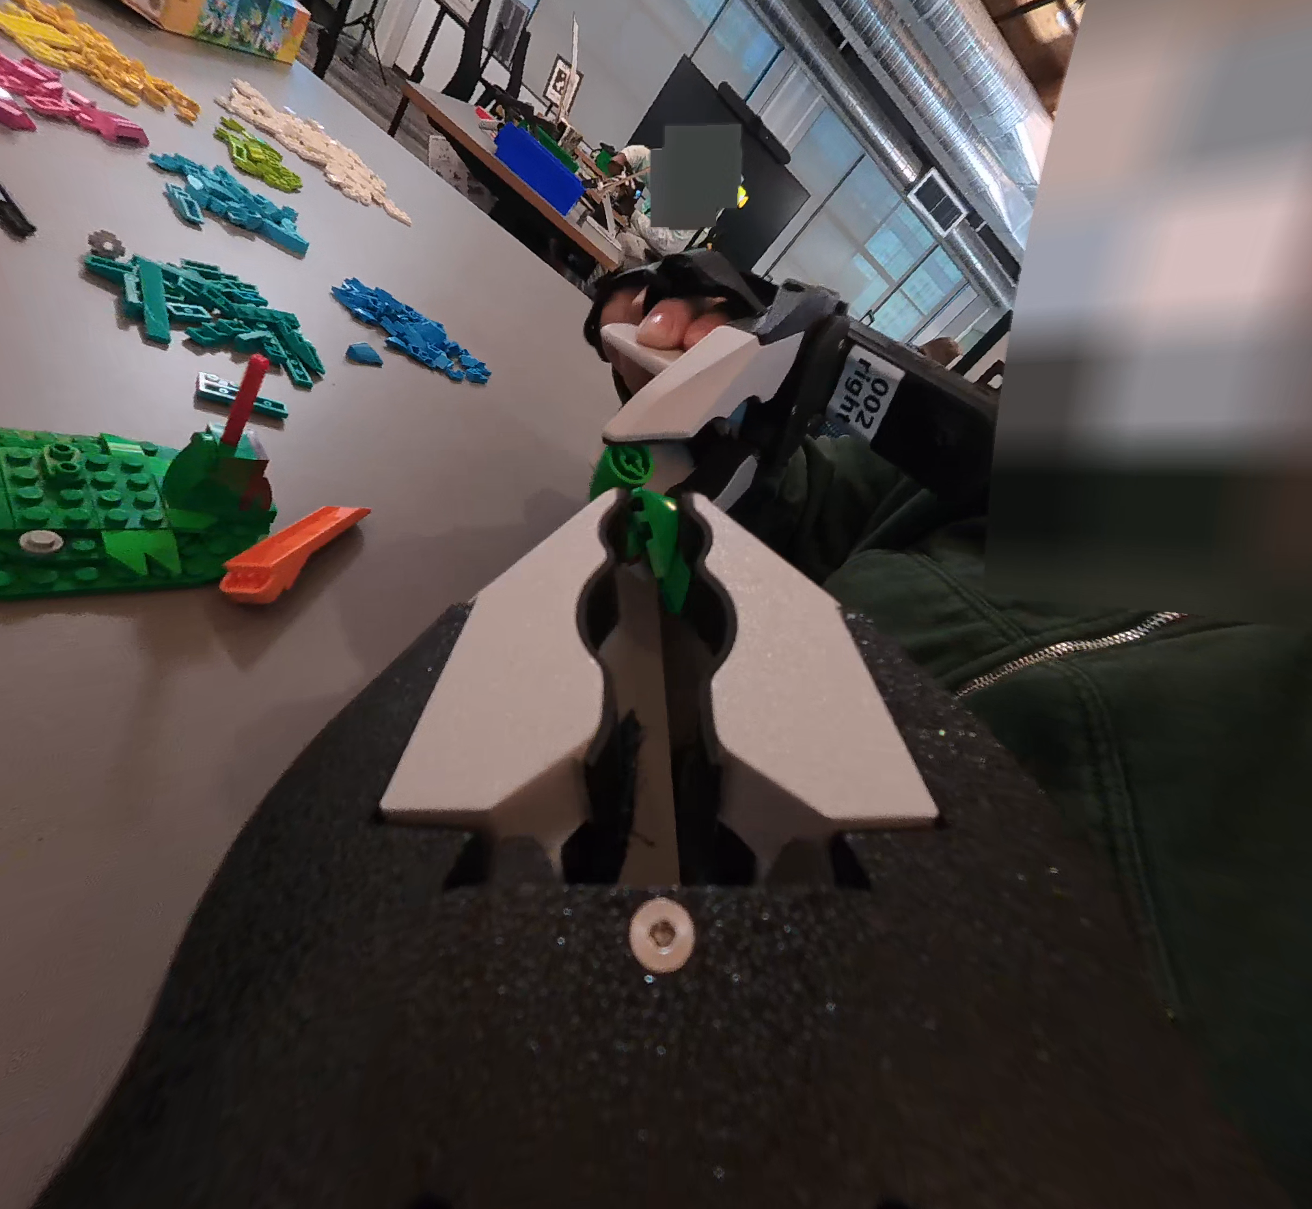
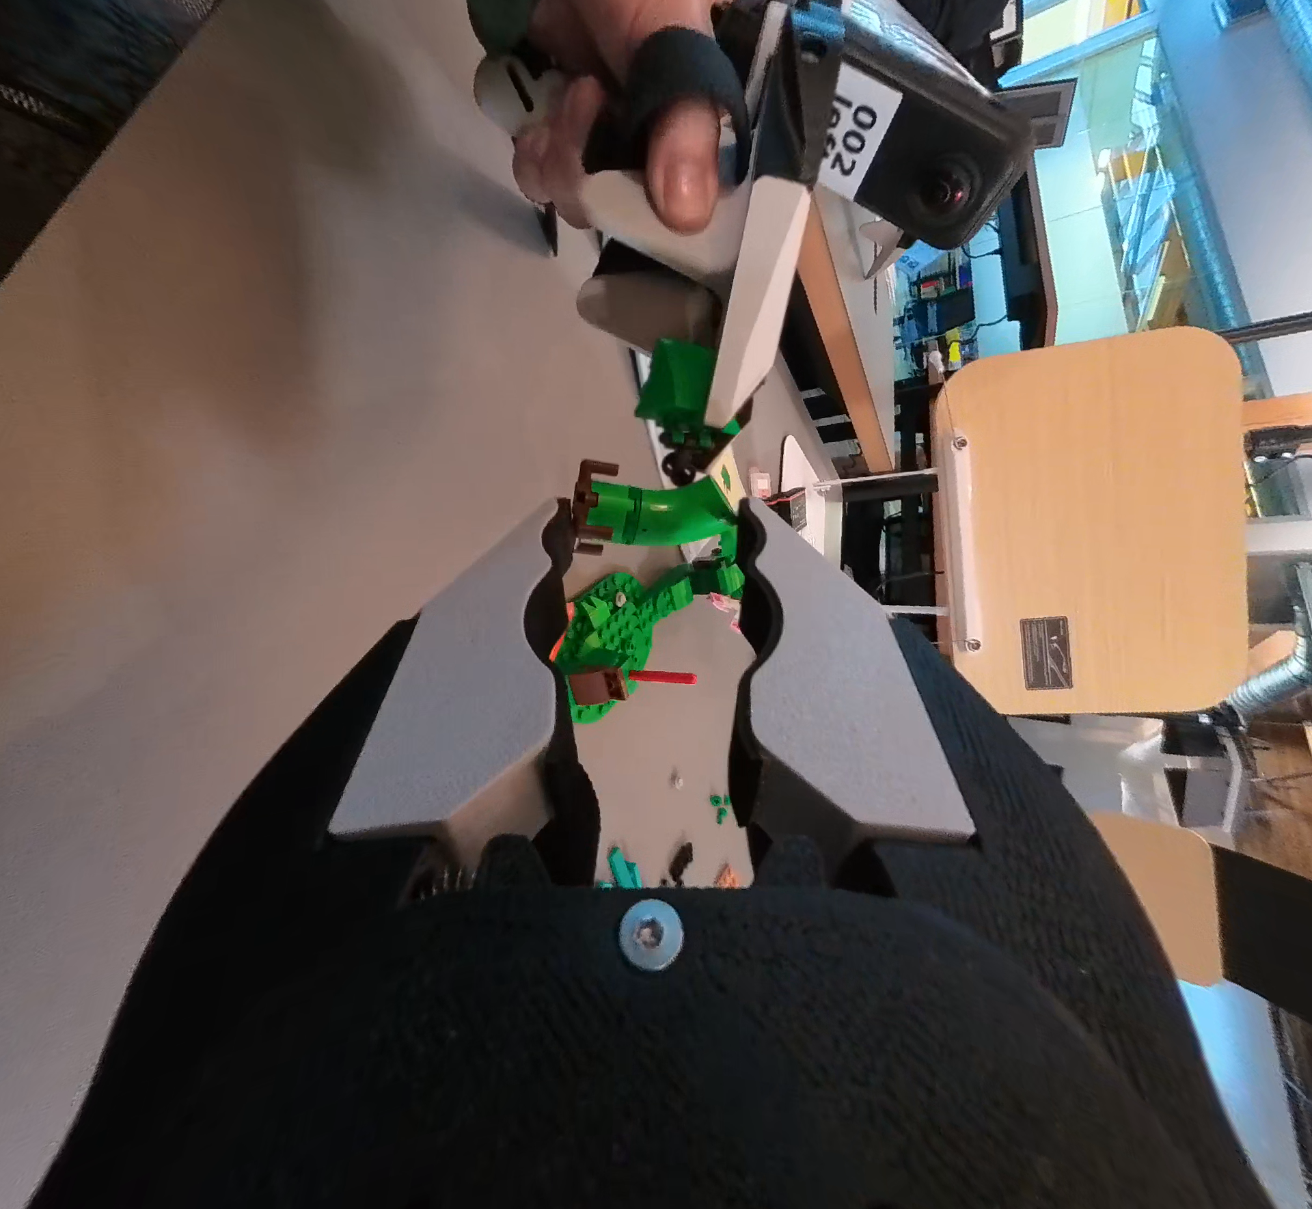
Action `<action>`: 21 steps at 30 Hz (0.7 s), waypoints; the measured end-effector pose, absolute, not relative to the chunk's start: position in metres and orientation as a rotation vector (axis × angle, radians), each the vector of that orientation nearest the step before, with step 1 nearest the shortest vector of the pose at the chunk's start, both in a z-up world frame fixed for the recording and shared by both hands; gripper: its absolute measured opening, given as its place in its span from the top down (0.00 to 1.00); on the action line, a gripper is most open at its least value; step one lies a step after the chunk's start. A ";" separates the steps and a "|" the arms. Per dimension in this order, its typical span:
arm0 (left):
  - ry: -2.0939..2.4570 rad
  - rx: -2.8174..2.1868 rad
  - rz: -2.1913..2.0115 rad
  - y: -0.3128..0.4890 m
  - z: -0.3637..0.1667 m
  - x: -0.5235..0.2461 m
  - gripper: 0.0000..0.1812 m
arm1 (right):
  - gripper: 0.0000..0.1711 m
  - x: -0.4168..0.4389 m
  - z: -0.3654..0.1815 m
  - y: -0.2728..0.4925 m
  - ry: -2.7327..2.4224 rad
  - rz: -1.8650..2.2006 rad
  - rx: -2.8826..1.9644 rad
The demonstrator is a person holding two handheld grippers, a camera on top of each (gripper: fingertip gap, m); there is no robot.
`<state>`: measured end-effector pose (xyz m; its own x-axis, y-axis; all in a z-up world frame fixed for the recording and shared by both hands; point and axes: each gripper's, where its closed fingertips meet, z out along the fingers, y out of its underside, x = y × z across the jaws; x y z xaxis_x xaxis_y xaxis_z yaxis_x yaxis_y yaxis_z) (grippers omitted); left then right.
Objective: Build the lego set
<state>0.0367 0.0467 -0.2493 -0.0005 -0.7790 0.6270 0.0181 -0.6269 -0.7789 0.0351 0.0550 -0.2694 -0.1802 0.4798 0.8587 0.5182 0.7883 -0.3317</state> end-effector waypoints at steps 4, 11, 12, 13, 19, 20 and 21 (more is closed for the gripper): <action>0.777 -1.691 -1.665 0.051 -0.252 0.036 0.93 | 0.73 0.038 -0.272 0.064 -1.802 -0.044 -0.820; 0.819 -1.568 -1.492 0.056 -0.240 0.033 0.94 | 0.73 0.037 -0.268 0.080 -1.595 0.381 -1.148; 0.852 -1.546 -1.401 0.058 -0.239 0.031 0.94 | 0.73 0.037 -0.260 0.079 -1.549 0.469 -1.155; 0.898 -1.528 -1.298 0.059 -0.239 0.031 0.94 | 0.73 0.038 -0.254 0.078 -1.521 0.515 -1.153; 1.010 -1.459 -1.066 0.054 -0.228 0.032 0.94 | 0.73 0.032 -0.242 0.046 -1.615 0.537 -0.975; 1.018 -1.455 -1.072 0.053 -0.228 0.034 0.94 | 0.73 0.032 -0.242 0.045 -1.618 0.519 -0.970; 1.023 -1.452 -1.082 0.051 -0.228 0.034 0.94 | 0.73 0.031 -0.243 0.045 -1.624 0.506 -0.967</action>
